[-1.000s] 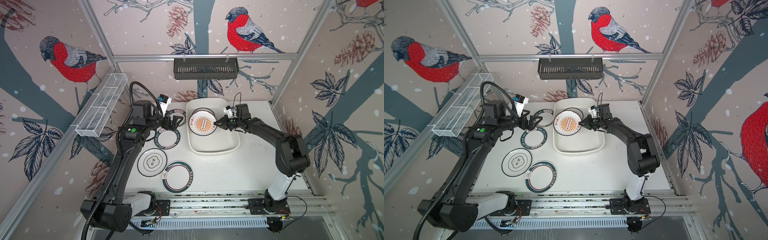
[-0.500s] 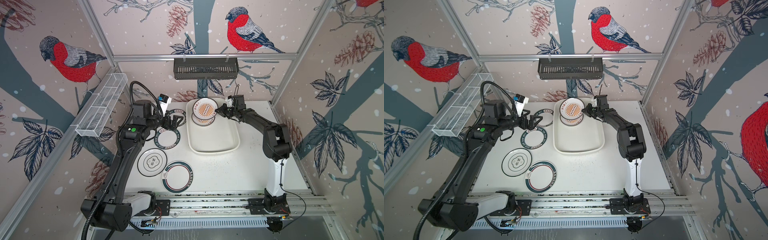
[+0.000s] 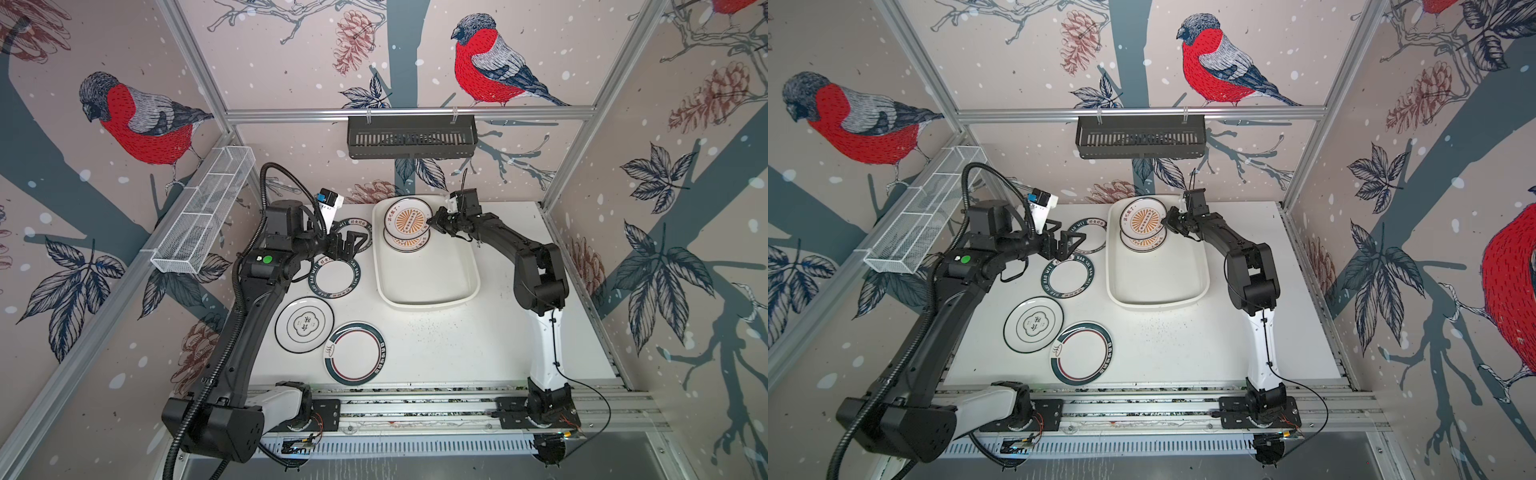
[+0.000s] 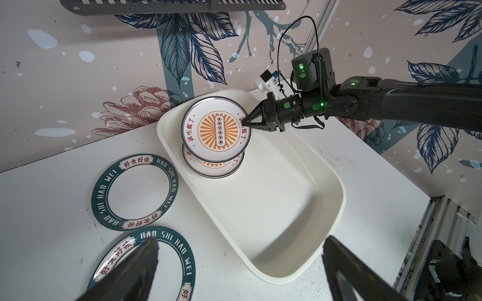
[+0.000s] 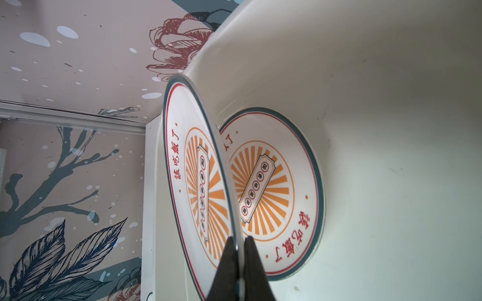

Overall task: Place the plates into the plastic bin on the countertop
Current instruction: 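Lower the plate onto the orange-sunburst plate stack in the bin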

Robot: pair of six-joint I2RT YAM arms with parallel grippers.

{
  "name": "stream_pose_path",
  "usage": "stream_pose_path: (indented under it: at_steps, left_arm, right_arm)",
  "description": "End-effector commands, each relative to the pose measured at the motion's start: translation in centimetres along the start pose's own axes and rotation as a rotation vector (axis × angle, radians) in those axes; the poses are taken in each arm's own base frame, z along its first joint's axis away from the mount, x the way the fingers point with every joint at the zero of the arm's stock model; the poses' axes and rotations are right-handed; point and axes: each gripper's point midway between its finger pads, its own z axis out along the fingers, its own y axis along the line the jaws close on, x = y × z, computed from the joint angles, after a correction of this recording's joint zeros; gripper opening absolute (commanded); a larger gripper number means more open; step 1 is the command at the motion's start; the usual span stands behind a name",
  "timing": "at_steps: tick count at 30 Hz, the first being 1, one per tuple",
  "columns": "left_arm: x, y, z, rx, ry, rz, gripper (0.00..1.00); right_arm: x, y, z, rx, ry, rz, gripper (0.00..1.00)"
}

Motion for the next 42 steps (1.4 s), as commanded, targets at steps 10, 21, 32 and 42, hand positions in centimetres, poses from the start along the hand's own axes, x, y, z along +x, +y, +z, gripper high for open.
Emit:
stream_pose_path:
  at_steps: [10,21,32,42]
  left_arm:
    - [-0.6,-1.0,-0.4,0.048,-0.023,0.015,0.97]
    - [-0.4,-1.3,-0.5,0.061,-0.022,0.024,0.97]
    - [-0.4,-1.5,-0.4,0.081,-0.020,0.033,0.97]
    - [-0.4,-1.6,-0.4,0.087,-0.019,0.033,0.97]
  right_arm:
    - [0.9,-1.5,1.5,0.056,0.022,-0.003,0.04]
    - [0.6,-2.3,2.4,0.086,0.033,0.006,0.05]
    - [0.8,-2.7,2.7,0.098,0.040,0.012,0.10]
    - [1.2,-3.1,2.7,0.114,0.052,0.011,0.18]
